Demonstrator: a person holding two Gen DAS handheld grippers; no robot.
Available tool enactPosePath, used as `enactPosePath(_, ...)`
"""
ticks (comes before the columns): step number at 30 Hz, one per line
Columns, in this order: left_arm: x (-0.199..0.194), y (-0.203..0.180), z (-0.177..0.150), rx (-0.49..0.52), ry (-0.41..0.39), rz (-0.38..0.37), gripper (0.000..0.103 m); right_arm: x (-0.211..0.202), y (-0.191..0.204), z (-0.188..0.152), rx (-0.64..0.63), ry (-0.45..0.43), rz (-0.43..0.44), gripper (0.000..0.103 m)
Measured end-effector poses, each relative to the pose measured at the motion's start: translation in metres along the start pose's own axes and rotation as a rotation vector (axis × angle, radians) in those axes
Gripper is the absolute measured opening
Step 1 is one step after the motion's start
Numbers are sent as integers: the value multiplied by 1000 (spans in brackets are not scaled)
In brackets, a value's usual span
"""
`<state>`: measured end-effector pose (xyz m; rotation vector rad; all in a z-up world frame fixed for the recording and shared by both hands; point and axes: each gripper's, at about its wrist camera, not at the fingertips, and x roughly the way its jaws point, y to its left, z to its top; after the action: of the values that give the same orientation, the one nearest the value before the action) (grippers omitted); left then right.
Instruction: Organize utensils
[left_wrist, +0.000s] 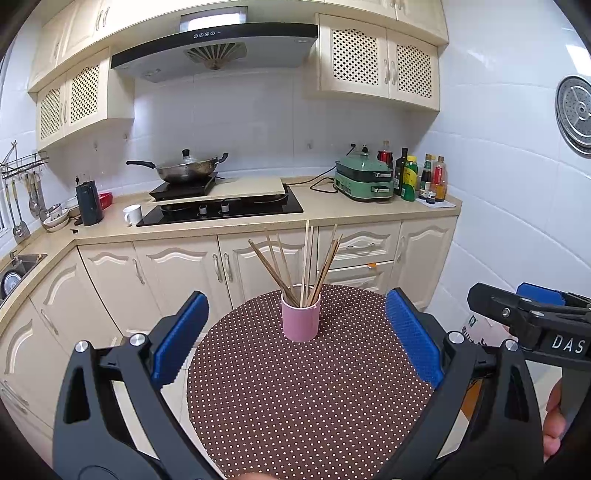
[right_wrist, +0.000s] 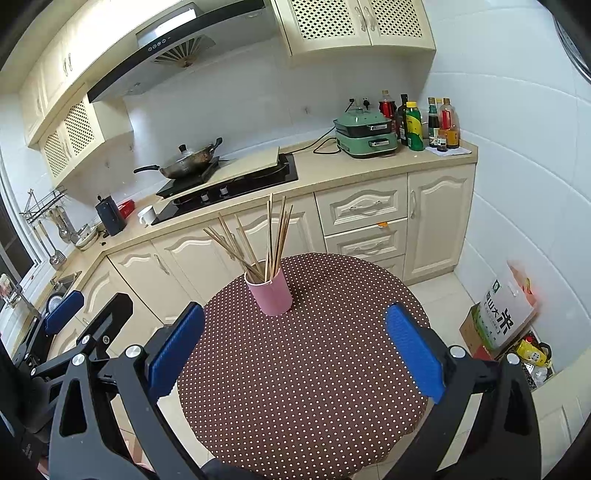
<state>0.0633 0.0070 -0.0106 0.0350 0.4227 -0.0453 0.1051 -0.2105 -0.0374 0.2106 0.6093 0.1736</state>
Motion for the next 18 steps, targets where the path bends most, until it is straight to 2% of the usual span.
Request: enactPosePath(18, 7, 0, 2, -5, 4, 10, 95, 6, 0, 3, -8, 1, -1, 95)
